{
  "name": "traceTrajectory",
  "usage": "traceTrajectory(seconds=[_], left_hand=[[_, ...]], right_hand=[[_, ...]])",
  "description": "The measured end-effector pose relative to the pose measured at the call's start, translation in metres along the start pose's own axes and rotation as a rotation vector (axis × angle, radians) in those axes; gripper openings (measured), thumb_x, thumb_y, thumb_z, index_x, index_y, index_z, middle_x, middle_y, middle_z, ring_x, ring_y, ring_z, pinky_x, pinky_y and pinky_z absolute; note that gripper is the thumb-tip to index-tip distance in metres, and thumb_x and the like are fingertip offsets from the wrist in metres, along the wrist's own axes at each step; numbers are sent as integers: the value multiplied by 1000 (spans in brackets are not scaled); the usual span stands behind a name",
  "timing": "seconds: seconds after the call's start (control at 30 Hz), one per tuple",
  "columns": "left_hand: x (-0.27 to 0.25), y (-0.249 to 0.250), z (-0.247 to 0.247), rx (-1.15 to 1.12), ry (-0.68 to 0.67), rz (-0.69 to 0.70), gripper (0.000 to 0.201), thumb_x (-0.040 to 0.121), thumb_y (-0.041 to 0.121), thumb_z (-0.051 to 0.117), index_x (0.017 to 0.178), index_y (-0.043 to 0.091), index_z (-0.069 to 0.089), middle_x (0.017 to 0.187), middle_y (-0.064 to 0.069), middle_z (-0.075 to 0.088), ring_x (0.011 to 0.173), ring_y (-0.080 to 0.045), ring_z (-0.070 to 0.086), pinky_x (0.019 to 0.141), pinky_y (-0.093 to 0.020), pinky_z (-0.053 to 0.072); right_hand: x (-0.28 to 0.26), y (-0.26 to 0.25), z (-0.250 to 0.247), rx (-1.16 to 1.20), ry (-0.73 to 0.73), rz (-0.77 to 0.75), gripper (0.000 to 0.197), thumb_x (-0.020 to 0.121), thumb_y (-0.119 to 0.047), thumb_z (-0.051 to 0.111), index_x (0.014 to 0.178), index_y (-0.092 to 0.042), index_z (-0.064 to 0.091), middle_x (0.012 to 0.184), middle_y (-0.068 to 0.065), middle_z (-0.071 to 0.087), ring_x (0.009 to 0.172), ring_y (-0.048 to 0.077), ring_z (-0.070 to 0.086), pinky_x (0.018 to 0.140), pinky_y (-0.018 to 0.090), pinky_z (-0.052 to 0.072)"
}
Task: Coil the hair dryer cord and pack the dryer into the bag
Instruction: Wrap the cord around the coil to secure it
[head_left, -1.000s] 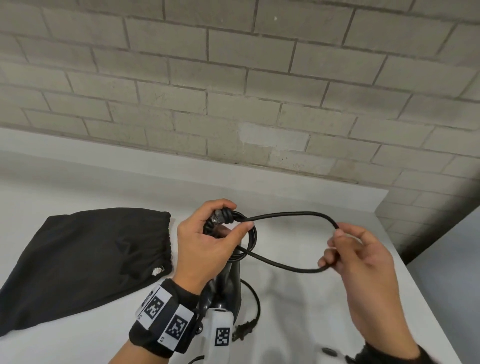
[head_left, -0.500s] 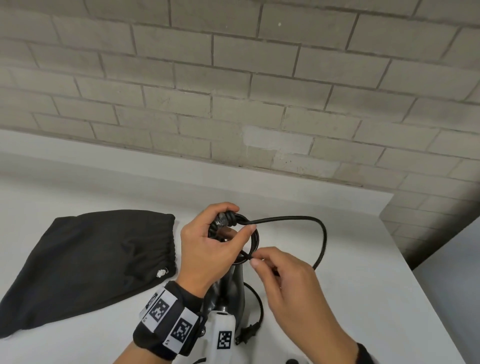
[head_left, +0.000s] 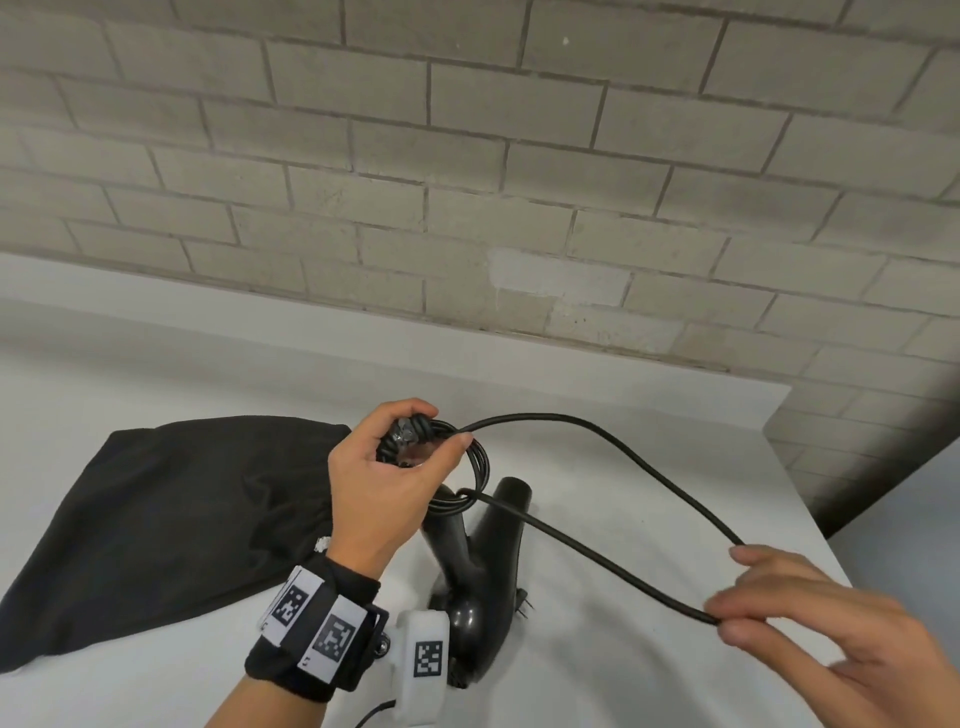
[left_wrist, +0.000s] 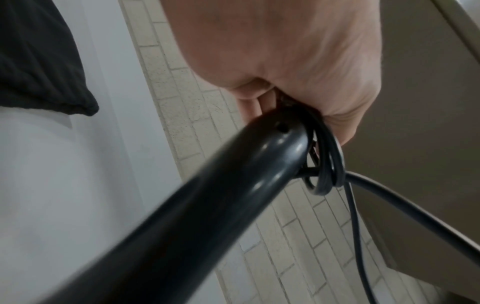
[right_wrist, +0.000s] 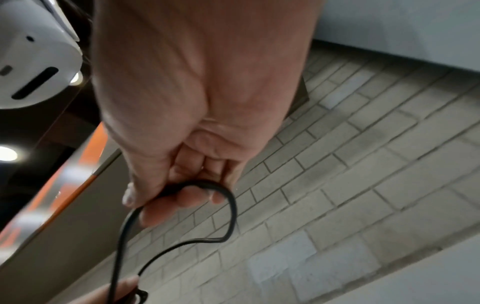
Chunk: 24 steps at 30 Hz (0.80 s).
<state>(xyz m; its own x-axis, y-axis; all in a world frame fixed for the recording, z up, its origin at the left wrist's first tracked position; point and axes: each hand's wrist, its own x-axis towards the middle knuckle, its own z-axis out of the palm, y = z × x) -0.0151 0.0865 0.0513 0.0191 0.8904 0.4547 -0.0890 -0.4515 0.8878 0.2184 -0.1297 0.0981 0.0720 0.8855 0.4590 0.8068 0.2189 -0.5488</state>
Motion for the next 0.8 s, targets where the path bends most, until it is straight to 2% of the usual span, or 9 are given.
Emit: traceTrajectory(seconds=[0.07, 0.17, 0.27, 0.3, 0.37, 0.43, 0.53, 0.67, 0.8], left_hand=[[-3, -1, 1, -32, -16, -48, 28, 70, 6, 87, 92, 12, 70, 81, -6, 70, 60, -22, 73, 63, -28, 59], [-6, 0, 2, -47, -26, -95, 28, 71, 4, 86, 91, 13, 68, 84, -8, 68, 49, -26, 71, 53, -24, 55], [-8, 4, 3, -44, -42, -104, 28, 71, 3, 86, 89, 16, 68, 81, -5, 69, 46, -25, 69, 50, -22, 53], [-9, 6, 4, -38, -54, -98, 29, 70, 4, 87, 88, 17, 68, 79, -1, 69, 45, -25, 69, 50, -23, 53], [-13, 11, 9, -24, -82, -78, 30, 69, 5, 87, 87, 20, 69, 79, 3, 70, 44, -24, 68, 51, -30, 57], [-17, 15, 13, -12, -97, -49, 32, 69, 7, 88, 87, 25, 69, 78, 3, 69, 44, -25, 67, 50, -40, 59], [-20, 19, 19, 30, -122, 21, 33, 69, 9, 89, 87, 29, 69, 77, 1, 69, 42, -31, 64, 46, -44, 55], [-19, 24, 17, 38, -111, -1, 33, 69, 7, 89, 87, 25, 68, 77, 2, 70, 41, -30, 64, 46, -35, 56], [-12, 29, 10, -5, -58, -34, 30, 68, 9, 89, 89, 18, 69, 75, -2, 70, 39, -25, 65, 41, -30, 51]], right_hand=[[-1, 4, -2, -45, -66, 6, 21, 87, -47, 62, 78, -31, 73, 75, -21, 64, 74, 5, 66, 97, 16, 45], [-3, 8, 9, -117, -250, 5, 24, 91, -55, 55, 79, -38, 67, 76, -25, 62, 77, -2, 65, 100, 15, 42], [-1, 7, 30, -160, -532, 166, 33, 75, -84, 43, 80, -54, 57, 87, -30, 61, 100, -15, 54, 105, 9, 31], [1, 2, 37, -180, -605, 230, 43, 66, -93, 37, 83, -58, 54, 92, -29, 60, 103, -17, 50, 101, 5, 29], [12, -14, 49, -151, -690, 333, 54, 58, -97, 36, 92, -57, 53, 95, -21, 62, 89, -14, 54, 84, 4, 39], [26, -32, 63, -25, -622, 340, 40, 69, -84, 49, 96, -54, 53, 94, -21, 65, 84, -11, 59, 72, 11, 46], [45, -50, 84, 243, -424, 341, 16, 87, -53, 59, 95, -39, 60, 90, -11, 70, 74, -1, 64, 71, 22, 53], [64, -59, 89, 364, -315, 313, 27, 98, -33, 53, 78, -18, 62, 58, -3, 62, 50, 2, 50, 58, 19, 40], [70, -63, 73, 521, -145, 245, 28, 100, -29, 50, 79, -19, 65, 53, -3, 51, 47, 9, 40, 50, 19, 35]])
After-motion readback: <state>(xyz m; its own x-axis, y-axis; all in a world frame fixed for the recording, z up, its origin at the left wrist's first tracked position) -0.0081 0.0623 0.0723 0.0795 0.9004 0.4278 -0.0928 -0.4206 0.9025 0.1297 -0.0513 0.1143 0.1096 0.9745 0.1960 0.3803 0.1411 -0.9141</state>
